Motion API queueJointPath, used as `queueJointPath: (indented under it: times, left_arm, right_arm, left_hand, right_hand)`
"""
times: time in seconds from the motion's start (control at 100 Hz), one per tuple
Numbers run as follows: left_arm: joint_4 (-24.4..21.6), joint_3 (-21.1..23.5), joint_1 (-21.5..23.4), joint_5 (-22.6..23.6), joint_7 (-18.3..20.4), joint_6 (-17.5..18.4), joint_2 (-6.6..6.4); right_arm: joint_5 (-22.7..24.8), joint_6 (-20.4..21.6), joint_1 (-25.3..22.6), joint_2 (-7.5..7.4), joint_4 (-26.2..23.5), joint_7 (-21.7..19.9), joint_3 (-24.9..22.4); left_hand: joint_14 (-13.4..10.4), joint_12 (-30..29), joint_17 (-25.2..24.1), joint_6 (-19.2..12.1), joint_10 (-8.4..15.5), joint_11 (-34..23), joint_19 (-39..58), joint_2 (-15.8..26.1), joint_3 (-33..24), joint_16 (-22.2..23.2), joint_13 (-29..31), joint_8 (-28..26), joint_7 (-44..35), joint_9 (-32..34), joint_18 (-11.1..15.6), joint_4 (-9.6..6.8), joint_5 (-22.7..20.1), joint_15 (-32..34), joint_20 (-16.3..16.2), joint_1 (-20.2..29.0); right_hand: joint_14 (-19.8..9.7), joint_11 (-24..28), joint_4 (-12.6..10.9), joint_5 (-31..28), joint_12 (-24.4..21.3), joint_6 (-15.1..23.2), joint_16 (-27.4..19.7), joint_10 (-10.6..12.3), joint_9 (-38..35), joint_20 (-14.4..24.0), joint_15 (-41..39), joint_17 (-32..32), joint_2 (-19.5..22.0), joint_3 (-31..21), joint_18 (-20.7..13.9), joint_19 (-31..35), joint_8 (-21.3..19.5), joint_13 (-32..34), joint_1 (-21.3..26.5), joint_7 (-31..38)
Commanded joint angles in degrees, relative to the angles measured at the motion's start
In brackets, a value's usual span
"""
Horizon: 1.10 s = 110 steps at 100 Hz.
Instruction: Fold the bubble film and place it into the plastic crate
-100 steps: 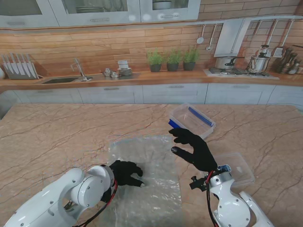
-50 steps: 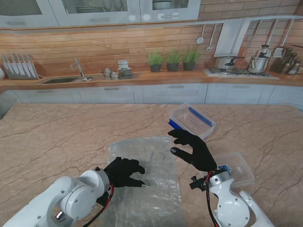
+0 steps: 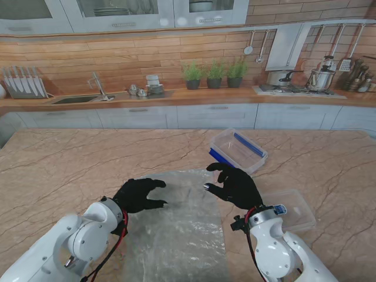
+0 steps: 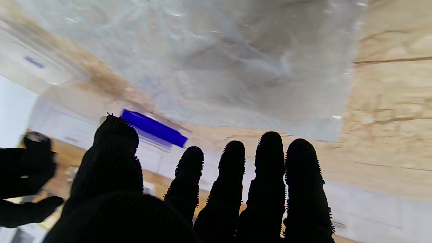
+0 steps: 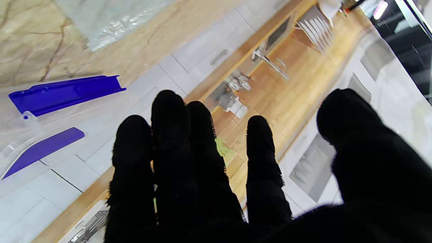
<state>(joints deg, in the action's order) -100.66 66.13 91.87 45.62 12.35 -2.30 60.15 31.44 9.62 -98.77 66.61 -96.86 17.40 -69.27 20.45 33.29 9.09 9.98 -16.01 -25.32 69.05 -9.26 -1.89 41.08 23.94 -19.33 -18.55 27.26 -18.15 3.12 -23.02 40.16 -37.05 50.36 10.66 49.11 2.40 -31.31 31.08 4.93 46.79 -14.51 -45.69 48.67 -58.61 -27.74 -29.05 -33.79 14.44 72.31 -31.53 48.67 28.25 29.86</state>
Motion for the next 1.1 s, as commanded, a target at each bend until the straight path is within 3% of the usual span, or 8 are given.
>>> queueJointPath:
  times: [0.0,0.11,0.29,0.46,0.63,0.82,0.93,1.09]
  left_arm:
    - [2.11,0.21,-1.2,1.24,-1.21,-1.38,0.23]
    - [6.22,-0.78,-3.88,3.37,-4.16,-2.58,0.55]
    - [10.61,-1.97,-7.04,4.96,-5.46,-3.63,0.6]
    - [13.1,-2.78,-8.22,4.5,-8.02,-5.23,1.05]
    - [15.11,-3.55,-8.9,3.33,-10.28,-6.2,1.52]
    - [16.9,-4.5,-10.05,2.91,-11.02,-6.01,1.65]
    - [17.99,-5.09,-10.9,2.02,-11.1,-6.05,1.77]
    - [19.22,-6.12,-12.09,1.03,-11.15,-7.46,1.97]
  right_arm:
    - [-0.68,-0.53,1.12,0.04,0.53,-1.12,1.08]
    - [1.28,-6.93,3.04,-0.03,1.01,-1.38,3.37]
    - [1.39,-19.86,7.32,0.87,3.04,-0.81,7.85]
    - [2.41,-28.79,12.13,0.74,5.82,-4.74,11.72]
    - [5.31,-37.03,17.01,0.1,7.82,-9.68,16.0]
    - [7.93,-42.72,23.08,-0.19,12.03,-12.85,21.55]
    - [7.04,-44.69,26.47,0.41,15.35,-13.17,24.59]
    - [5.18,-46.31,29.9,1.83,19.93,-11.93,27.72]
  left_hand:
    - [0.66,4.96,1.85,0.24,-0.34,-2.85,4.41,-2.7,-3.26,4.65,1.88,-0.81,-2.48,0.93,0.2,-2.46,1.0,3.85,-3.55,-0.89]
    - [0.16,9.42,4.82,-0.28,-0.13,-6.83,6.56,-4.74,-7.49,7.63,4.3,-1.17,-3.96,2.6,0.14,-2.11,0.34,7.58,-5.5,-2.87]
    - [-0.08,11.54,4.77,-0.62,0.17,-8.18,6.52,-5.18,-8.67,8.26,4.21,-0.93,-4.0,2.1,0.28,-1.78,1.55,8.33,-5.99,-4.3]
    - [-0.51,12.66,6.27,-1.33,0.11,-8.94,7.99,-5.71,-10.21,9.72,5.31,-0.83,-4.45,2.17,0.66,-1.75,1.79,10.81,-7.07,-4.46]
    - [-1.33,14.7,8.37,-2.29,0.2,-10.54,10.23,-6.95,-12.23,12.54,7.27,-0.63,-4.43,2.73,1.28,-1.62,1.94,14.19,-9.71,-5.02]
    - [-1.6,15.27,8.49,-2.82,0.41,-10.73,10.09,-8.23,-13.72,12.99,7.53,-0.16,-3.82,2.75,1.33,-1.63,3.13,14.21,-10.31,-5.1]
    - [-1.81,15.56,9.44,-3.89,0.42,-10.75,10.88,-8.73,-14.67,13.87,8.24,0.32,-3.65,2.94,1.5,-1.32,3.19,15.34,-11.06,-6.44]
    - [-1.96,16.06,10.39,-4.76,0.36,-11.05,11.85,-9.17,-15.44,14.93,9.28,0.79,-3.63,3.27,1.57,-1.08,3.38,16.75,-12.2,-6.9]
  right_hand:
    - [-1.21,3.31,-2.25,0.54,1.53,0.56,1.27,-0.18,-2.09,0.99,-3.88,-1.79,-2.19,-0.84,-1.58,5.21,-0.39,2.82,2.18,0.86]
    - [-2.24,7.69,-2.12,0.07,3.61,-0.54,2.32,-0.81,-4.03,0.66,-9.24,-4.14,-3.65,-3.02,-1.63,10.18,-0.04,5.68,3.0,1.47]
    - [-7.84,19.69,-1.48,-1.28,10.59,-3.71,4.1,-0.9,-8.58,0.07,-23.76,-11.44,-5.48,-6.3,-3.69,22.29,-0.06,13.16,1.5,2.56]
    - [-10.7,23.37,-1.31,-0.15,13.69,-4.82,2.25,-0.37,-11.1,-3.34,-29.53,-16.79,-6.58,-6.65,-5.6,29.2,0.66,17.56,1.07,1.87]
    - [-11.23,24.38,-1.29,0.66,14.15,-6.23,1.72,-0.37,-12.27,-4.44,-31.09,-19.02,-8.14,-6.52,-5.88,31.43,2.01,19.35,0.1,-0.04]
    - [-11.22,24.19,-1.27,3.47,14.18,-7.74,1.46,-0.29,-11.04,-5.06,-30.72,-18.33,-9.78,-6.66,-5.92,31.1,2.88,18.41,-0.03,-1.88]
    - [-11.09,24.33,-0.97,7.25,14.21,-9.03,1.42,-0.03,-10.04,-5.46,-30.64,-17.99,-10.87,-5.56,-5.91,31.04,4.66,17.94,1.03,-4.74]
    - [-11.4,24.61,-1.08,8.04,14.26,-8.81,1.42,0.2,-9.83,-5.67,-30.58,-17.97,-10.99,-5.12,-6.05,30.85,5.05,17.91,1.33,-4.43]
